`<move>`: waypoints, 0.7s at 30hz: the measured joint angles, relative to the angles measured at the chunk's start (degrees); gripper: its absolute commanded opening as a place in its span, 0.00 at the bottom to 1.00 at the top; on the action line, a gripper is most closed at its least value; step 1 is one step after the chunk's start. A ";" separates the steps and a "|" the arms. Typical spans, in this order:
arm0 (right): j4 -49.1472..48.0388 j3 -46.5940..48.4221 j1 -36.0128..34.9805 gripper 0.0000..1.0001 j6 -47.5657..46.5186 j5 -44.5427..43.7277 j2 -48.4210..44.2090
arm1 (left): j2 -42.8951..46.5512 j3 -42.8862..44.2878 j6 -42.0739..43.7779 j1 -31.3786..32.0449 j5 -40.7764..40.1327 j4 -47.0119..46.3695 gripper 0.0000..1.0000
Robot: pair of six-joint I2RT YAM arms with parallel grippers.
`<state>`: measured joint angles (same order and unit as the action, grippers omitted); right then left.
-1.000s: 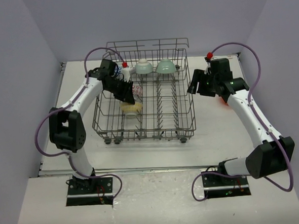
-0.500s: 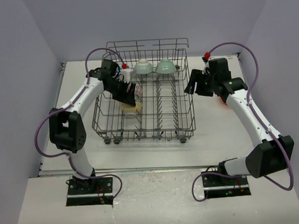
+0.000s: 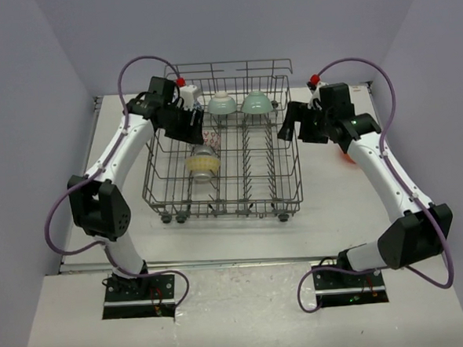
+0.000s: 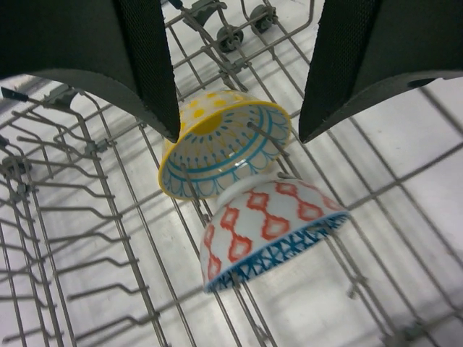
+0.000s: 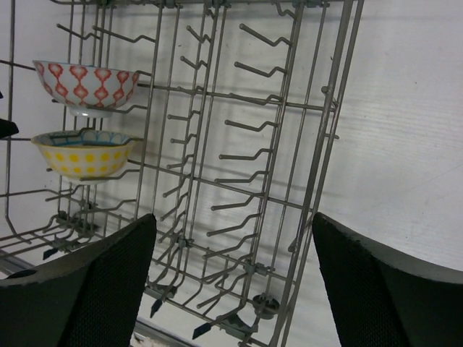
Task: Unload the bowls from the dish rack
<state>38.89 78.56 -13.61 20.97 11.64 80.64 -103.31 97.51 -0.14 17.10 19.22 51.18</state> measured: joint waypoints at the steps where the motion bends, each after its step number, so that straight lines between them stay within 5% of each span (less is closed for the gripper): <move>1: 0.13 0.55 -0.11 0.97 -0.22 0.11 0.04 | 0.76 0.76 -0.52 0.00 -1.44 -0.44 0.74; 5: 0.44 3.82 -0.61 0.99 -1.14 0.15 0.83 | 5.92 2.12 -2.56 0.09 -8.61 -3.91 1.00; 13: 0.46 10.10 -2.64 0.99 -4.17 0.85 0.94 | 23.78 -2.67 -6.32 0.17 -21.27 -18.43 1.00; 21: 1.38 19.82 -3.34 0.99 -8.87 12.76 3.45 | 30.10 -8.46 -7.02 0.22 -19.71 -27.04 1.00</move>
<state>40.27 98.39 -16.95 12.10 24.40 84.09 -73.21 89.06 -7.16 17.32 -0.49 24.14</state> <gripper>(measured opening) 0.987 0.997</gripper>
